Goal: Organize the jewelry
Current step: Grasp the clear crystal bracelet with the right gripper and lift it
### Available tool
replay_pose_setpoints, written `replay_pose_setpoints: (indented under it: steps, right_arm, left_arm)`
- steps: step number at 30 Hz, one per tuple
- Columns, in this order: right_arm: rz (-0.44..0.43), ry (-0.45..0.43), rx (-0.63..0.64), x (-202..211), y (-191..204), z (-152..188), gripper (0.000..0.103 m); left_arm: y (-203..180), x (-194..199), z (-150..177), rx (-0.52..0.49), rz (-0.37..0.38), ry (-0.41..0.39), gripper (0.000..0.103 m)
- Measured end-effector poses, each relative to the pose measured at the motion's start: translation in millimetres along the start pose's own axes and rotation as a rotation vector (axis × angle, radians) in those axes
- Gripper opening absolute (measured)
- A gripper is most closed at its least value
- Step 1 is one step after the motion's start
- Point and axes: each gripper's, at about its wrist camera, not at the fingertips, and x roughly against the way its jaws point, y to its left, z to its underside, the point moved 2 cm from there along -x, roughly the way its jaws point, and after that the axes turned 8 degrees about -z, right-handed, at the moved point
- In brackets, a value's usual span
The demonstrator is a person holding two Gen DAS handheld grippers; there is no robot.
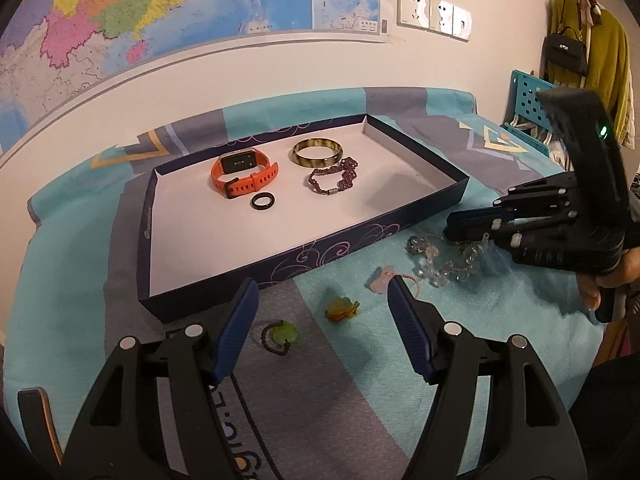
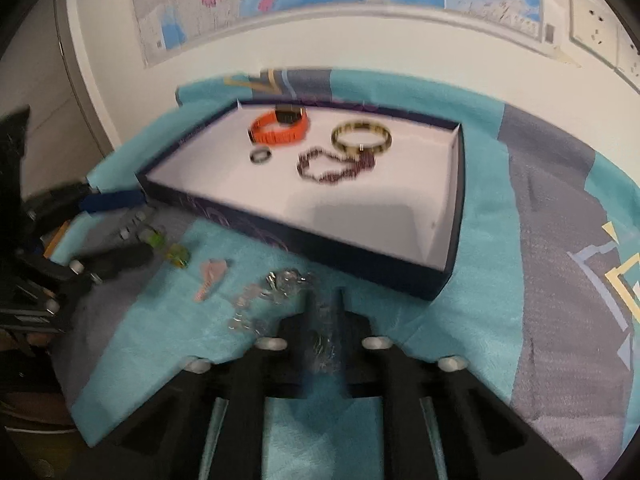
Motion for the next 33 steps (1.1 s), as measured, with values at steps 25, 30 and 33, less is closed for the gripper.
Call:
replay_pose_setpoints:
  steps: [25,30,33]
  right_arm:
    - [-0.091,-0.047,-0.028,15.4,0.4,-8.1,0.008]
    - [-0.152,-0.106,-0.038,35.3,6.7,-16.1,0.008]
    - [-0.171,-0.136,-0.038,44.7,11.9,-19.9,0.008]
  left_arm:
    - [-5.0,-3.7,-0.1,-0.007,0.039,0.009,0.066]
    - [-10.5,-1.8,0.1,-0.027,0.053,0.002,0.066]
    - [-14.0,-0.3,0.3,-0.040,0.065,-0.001,0.066]
